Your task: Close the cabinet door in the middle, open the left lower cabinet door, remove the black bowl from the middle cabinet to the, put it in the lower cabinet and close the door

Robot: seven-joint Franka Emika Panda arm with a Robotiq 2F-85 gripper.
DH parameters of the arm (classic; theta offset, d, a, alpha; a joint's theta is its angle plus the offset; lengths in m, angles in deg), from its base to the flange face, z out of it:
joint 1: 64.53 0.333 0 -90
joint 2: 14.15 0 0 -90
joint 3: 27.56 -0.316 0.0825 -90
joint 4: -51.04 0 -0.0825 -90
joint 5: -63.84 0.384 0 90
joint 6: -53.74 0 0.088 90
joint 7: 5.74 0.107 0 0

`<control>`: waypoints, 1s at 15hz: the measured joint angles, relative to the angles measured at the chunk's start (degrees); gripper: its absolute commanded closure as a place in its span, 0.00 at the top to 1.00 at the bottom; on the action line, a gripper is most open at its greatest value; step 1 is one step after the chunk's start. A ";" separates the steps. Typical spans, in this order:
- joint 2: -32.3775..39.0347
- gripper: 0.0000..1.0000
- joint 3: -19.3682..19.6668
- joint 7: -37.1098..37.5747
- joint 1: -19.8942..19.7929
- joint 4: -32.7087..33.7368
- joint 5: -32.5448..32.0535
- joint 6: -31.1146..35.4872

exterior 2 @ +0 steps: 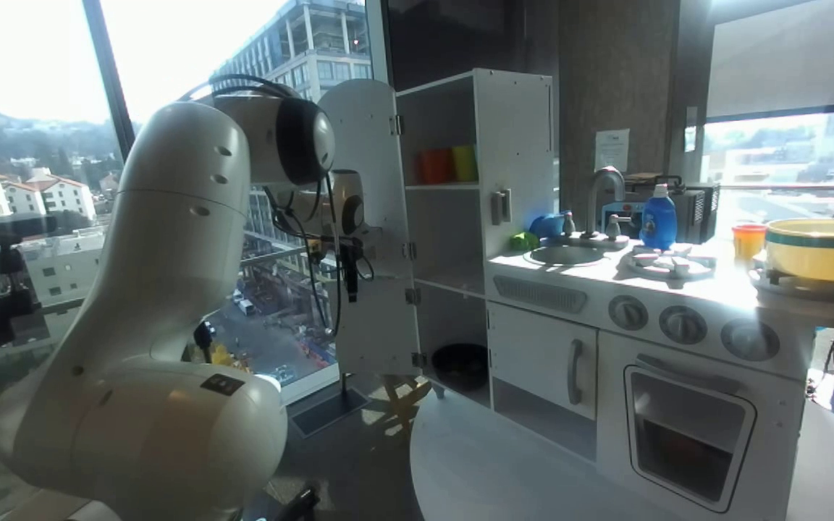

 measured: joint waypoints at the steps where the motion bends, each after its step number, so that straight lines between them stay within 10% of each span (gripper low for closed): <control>1: -0.08 1.00 0.08 -0.17 0.00 -0.01 0.00 -0.91; 15: -8.56 1.00 4.85 -8.65 -4.40 -10.20 -6.03 -18.13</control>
